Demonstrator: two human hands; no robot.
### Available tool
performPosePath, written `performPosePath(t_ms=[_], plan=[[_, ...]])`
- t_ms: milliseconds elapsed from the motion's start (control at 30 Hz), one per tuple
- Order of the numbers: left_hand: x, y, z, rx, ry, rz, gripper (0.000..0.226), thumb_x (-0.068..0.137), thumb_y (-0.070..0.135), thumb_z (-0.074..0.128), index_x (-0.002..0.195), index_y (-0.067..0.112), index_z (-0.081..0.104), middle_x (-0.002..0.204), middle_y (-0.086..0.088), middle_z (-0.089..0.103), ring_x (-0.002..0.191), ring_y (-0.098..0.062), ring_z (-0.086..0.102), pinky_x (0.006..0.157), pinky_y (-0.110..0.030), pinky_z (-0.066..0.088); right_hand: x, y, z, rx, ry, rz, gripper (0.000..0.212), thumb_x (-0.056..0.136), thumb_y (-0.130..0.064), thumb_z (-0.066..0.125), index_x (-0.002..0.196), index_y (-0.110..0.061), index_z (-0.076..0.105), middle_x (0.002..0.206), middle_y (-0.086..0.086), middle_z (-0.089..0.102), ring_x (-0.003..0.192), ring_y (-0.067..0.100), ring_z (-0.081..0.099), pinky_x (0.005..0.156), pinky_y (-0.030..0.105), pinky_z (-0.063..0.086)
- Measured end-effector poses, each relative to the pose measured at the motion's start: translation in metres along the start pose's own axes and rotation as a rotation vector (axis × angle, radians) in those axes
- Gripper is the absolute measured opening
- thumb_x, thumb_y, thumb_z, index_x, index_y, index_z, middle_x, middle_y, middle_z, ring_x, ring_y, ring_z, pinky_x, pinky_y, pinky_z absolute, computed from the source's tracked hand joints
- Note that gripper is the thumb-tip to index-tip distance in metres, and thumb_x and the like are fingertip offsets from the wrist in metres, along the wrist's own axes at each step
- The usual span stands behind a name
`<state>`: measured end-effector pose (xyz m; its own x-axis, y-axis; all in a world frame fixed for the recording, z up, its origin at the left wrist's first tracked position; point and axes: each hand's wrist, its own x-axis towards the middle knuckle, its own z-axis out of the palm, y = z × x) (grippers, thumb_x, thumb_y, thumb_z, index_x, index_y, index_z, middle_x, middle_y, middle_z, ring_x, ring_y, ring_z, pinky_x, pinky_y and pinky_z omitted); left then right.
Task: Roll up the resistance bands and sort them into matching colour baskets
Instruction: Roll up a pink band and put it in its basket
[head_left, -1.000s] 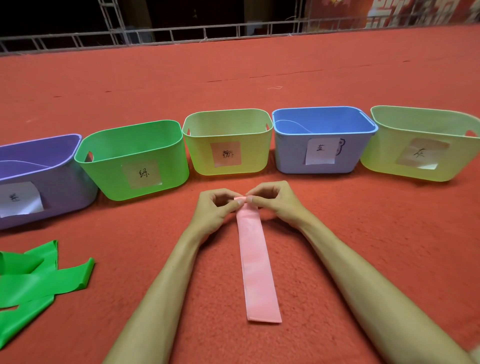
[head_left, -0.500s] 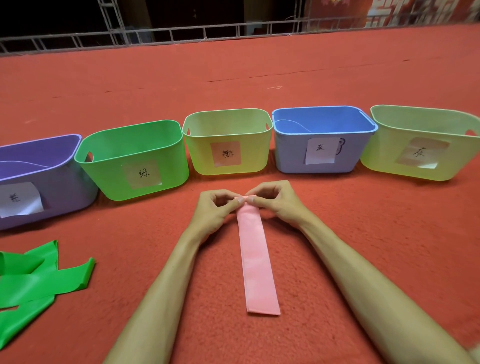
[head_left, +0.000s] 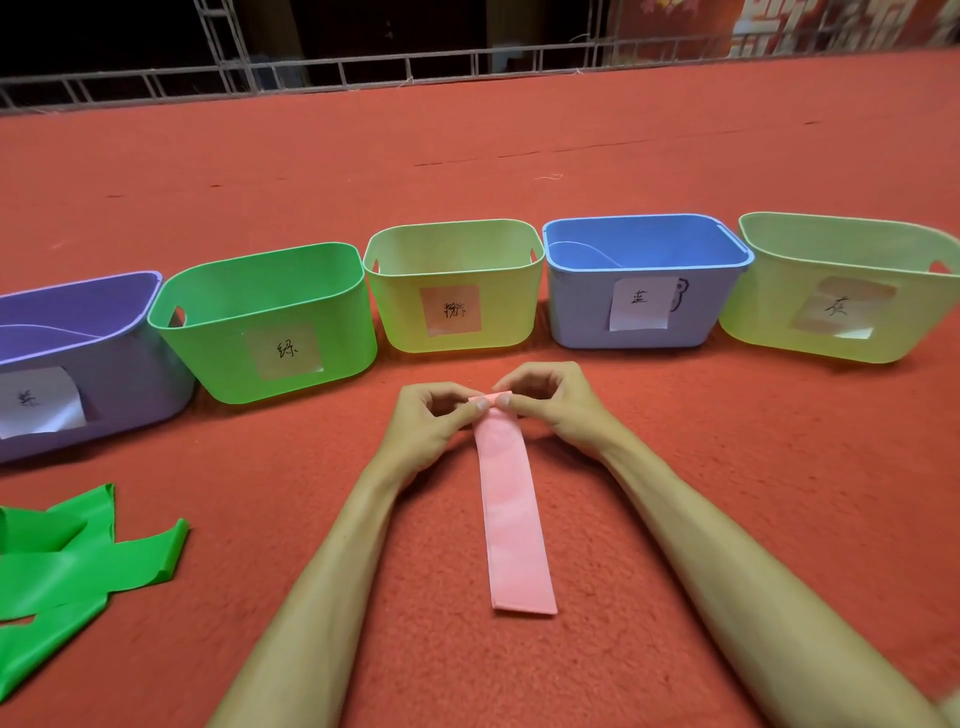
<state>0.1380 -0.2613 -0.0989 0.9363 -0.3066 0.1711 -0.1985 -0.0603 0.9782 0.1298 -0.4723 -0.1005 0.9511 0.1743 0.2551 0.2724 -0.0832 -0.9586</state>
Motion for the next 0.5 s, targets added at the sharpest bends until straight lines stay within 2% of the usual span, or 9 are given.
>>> performPosePath(t_ms=[133, 267, 367, 433, 500], plan=[[-0.0007, 0.0, -0.0009, -0.014, 0.003, 0.014, 0.009, 0.091, 0.003, 0.076, 0.099, 0.005, 0.079, 0.097, -0.016, 0.078, 0.087, -0.013, 0.072, 0.075, -0.023, 0.057, 0.0027, 0.0006, 0.0028, -0.023, 0.008, 0.043, 0.004, 0.093, -0.004, 0.073, 0.093, 0.0, 0.075, 0.084, 0.005, 0.075, 0.078, 0.009, 0.065, 0.072, 0.023, 0.052], [0.0004, -0.0033, -0.0027, 0.014, 0.007, 0.019, 0.013, 0.087, 0.007, 0.08, 0.1, 0.007, 0.08, 0.096, -0.012, 0.079, 0.089, -0.017, 0.071, 0.083, -0.034, 0.059, 0.0018, 0.0012, 0.0018, -0.039, -0.009, 0.095, 0.008, 0.096, -0.012, 0.073, 0.091, -0.006, 0.076, 0.08, 0.006, 0.074, 0.073, 0.013, 0.063, 0.059, 0.027, 0.049], [0.0001, -0.0007, 0.0017, -0.032, 0.004, -0.023, 0.008, 0.092, 0.01, 0.076, 0.098, 0.006, 0.08, 0.089, -0.005, 0.078, 0.082, -0.009, 0.07, 0.073, -0.024, 0.057, 0.0001, -0.0001, -0.0003, -0.036, -0.001, 0.063, 0.009, 0.096, -0.008, 0.072, 0.095, 0.001, 0.074, 0.085, 0.008, 0.075, 0.076, 0.012, 0.065, 0.064, 0.024, 0.05], [0.0007, 0.0003, 0.0033, -0.03, -0.002, -0.03, 0.011, 0.095, 0.012, 0.073, 0.096, 0.004, 0.08, 0.085, -0.003, 0.078, 0.079, -0.007, 0.071, 0.07, -0.02, 0.055, 0.0001, -0.0001, -0.0005, -0.012, 0.001, 0.052, 0.014, 0.094, -0.011, 0.075, 0.097, 0.003, 0.073, 0.091, 0.017, 0.076, 0.082, 0.016, 0.066, 0.071, 0.032, 0.051], [0.0009, -0.0002, 0.0027, -0.019, -0.006, -0.017, 0.011, 0.094, 0.01, 0.073, 0.097, 0.001, 0.079, 0.088, -0.008, 0.079, 0.08, -0.01, 0.072, 0.071, -0.02, 0.055, -0.0002, 0.0, 0.0002, 0.006, -0.007, 0.04, 0.021, 0.09, -0.019, 0.079, 0.098, 0.0, 0.074, 0.096, 0.023, 0.075, 0.085, 0.02, 0.066, 0.075, 0.04, 0.049]])
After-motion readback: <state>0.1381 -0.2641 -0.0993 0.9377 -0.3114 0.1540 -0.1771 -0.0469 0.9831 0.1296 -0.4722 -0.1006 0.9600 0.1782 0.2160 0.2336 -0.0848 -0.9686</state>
